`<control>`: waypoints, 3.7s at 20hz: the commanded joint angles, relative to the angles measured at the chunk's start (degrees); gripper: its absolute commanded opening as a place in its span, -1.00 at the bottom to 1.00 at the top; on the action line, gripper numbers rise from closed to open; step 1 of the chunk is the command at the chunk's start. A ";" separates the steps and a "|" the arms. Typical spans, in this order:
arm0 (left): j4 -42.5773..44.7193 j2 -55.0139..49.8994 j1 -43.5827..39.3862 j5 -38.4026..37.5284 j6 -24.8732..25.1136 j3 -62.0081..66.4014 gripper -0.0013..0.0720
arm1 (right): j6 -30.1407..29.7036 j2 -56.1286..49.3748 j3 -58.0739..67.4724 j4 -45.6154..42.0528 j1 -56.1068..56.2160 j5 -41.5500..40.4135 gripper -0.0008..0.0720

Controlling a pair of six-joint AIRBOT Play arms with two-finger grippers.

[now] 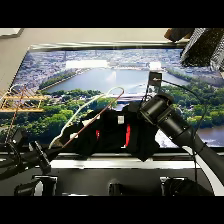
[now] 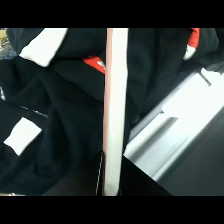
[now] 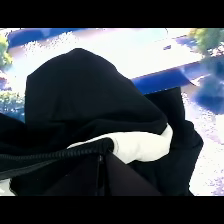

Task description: Fold the clothes and pants, and hang the long-sleeved shirts on hangers.

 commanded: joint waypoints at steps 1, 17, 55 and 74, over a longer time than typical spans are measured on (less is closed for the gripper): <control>-4.31 -2.23 -0.02 15.47 -5.20 -0.70 -0.86 | 1.31 0.00 -0.02 -1.01 0.04 -0.15 -0.85; 7.26 -35.34 -8.17 -2.93 17.53 26.69 -0.86 | 1.46 -0.57 -0.02 -3.39 0.02 2.45 -0.85; 9.73 -21.88 -8.15 -8.35 10.14 22.67 -0.86 | 13.77 -2.45 -0.02 -6.58 0.04 -0.42 -0.85; 8.85 -26.34 -13.14 -3.80 11.61 19.04 -0.86 | 13.42 -0.87 0.04 -6.54 0.04 -0.07 -0.85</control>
